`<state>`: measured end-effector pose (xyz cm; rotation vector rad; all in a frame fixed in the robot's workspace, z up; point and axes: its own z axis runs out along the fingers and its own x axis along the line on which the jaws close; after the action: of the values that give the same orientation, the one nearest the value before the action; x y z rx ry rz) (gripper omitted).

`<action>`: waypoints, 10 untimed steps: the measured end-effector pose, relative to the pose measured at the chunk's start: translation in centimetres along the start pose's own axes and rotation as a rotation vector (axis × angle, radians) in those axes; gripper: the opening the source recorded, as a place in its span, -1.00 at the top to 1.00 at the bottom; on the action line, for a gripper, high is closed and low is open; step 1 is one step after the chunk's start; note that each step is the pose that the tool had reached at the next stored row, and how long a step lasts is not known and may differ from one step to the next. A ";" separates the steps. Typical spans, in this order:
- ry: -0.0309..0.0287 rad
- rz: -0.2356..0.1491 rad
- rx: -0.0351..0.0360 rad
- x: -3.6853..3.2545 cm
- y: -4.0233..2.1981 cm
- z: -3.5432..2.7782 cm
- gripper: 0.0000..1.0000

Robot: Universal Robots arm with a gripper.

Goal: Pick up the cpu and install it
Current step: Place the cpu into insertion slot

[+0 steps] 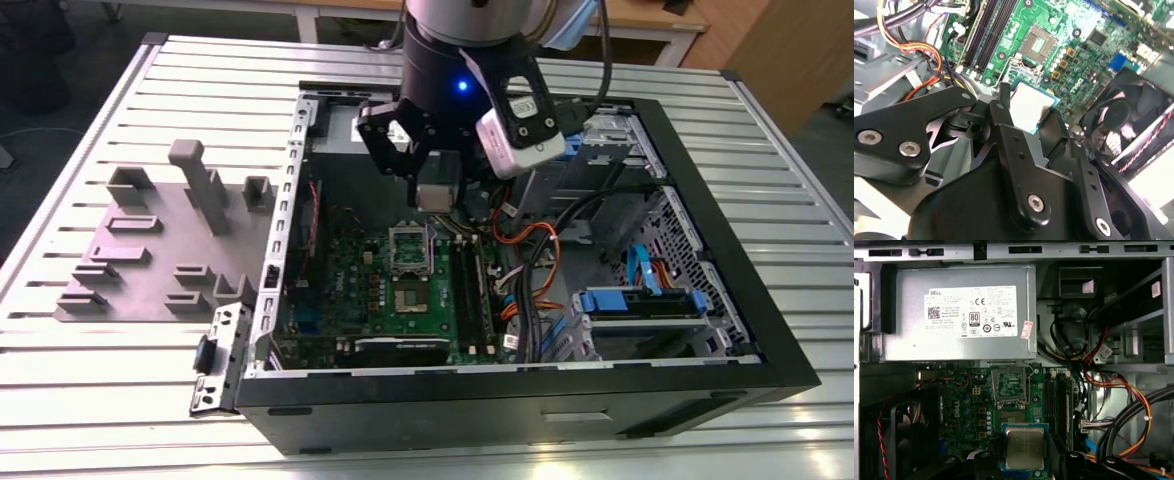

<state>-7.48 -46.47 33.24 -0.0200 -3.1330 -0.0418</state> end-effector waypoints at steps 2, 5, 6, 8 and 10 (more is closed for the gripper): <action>0.0006 -0.023 0.0003 0.00 -0.01 0.37 0.05; 0.0007 -0.024 0.0002 0.12 -0.03 0.91 0.05; 0.0006 -0.024 0.0001 0.24 -0.04 1.10 0.05; 0.0007 -0.024 0.0002 0.48 -0.06 1.46 0.05; 0.0007 -0.024 0.0002 0.58 -0.11 1.82 0.05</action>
<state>-8.07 -46.52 31.42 0.0180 -3.1326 -0.0416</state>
